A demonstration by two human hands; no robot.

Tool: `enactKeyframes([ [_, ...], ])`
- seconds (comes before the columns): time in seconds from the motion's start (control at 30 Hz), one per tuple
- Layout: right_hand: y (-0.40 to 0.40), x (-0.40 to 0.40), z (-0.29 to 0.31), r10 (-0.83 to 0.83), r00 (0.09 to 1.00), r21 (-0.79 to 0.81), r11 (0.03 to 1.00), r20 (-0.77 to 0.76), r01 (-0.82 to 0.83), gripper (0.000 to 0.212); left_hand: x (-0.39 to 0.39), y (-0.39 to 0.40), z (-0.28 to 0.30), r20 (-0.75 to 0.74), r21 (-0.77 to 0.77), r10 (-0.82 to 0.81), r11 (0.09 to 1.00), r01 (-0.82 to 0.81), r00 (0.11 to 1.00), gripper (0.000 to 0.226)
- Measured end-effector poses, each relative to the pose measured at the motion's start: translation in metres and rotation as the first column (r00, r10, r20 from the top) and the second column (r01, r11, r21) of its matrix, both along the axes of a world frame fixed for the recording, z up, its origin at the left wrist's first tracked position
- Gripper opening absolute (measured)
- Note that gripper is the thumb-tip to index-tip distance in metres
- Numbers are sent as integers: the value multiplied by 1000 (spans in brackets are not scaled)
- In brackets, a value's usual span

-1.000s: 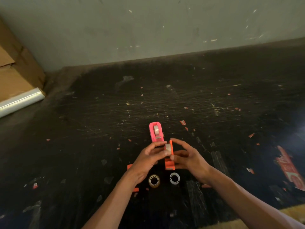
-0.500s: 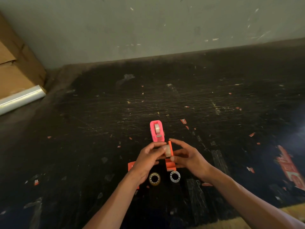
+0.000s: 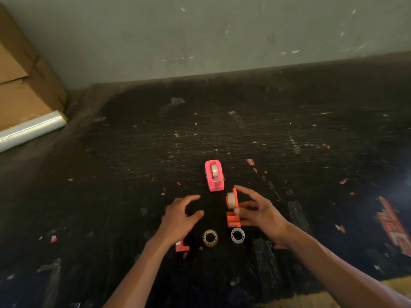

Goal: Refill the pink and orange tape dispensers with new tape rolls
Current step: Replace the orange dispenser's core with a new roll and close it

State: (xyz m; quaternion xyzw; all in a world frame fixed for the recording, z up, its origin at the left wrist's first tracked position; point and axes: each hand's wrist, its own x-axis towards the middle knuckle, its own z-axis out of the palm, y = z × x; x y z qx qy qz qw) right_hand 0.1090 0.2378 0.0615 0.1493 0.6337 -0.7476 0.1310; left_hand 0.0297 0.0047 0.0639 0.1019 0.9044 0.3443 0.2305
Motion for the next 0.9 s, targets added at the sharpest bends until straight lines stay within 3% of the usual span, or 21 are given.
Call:
enactKeyframes([
  [0.07,2,0,-2,-9,1000,-3,1000,10,9,65,-2,-17,-2,39,-171,-31,985,37,999,63],
  [0.2,2,0,-4,-7,1000,-6,1000,22,8,65,2,-39,-10,171,-267,-44,960,89,984,80],
  [0.47,-5,-2,-3,23,999,-6,1000,31,-22,64,8,-36,-14,89,-218,-38,974,57,995,75],
  [0.53,-4,-2,-2,26,999,-2,1000,31,-26,64,8,-34,-12,71,-138,-15,990,25,997,73],
  [0.6,-4,-1,0,30,999,1,1000,23,-30,65,9,-30,-7,89,46,28,998,-32,996,70],
  [0.73,-9,0,8,44,999,-8,999,0,-44,63,14,-14,13,228,413,49,900,-142,972,66],
  [0.9,-16,0,14,56,997,-11,998,-61,-57,63,24,4,22,300,577,-32,802,-154,954,68],
])
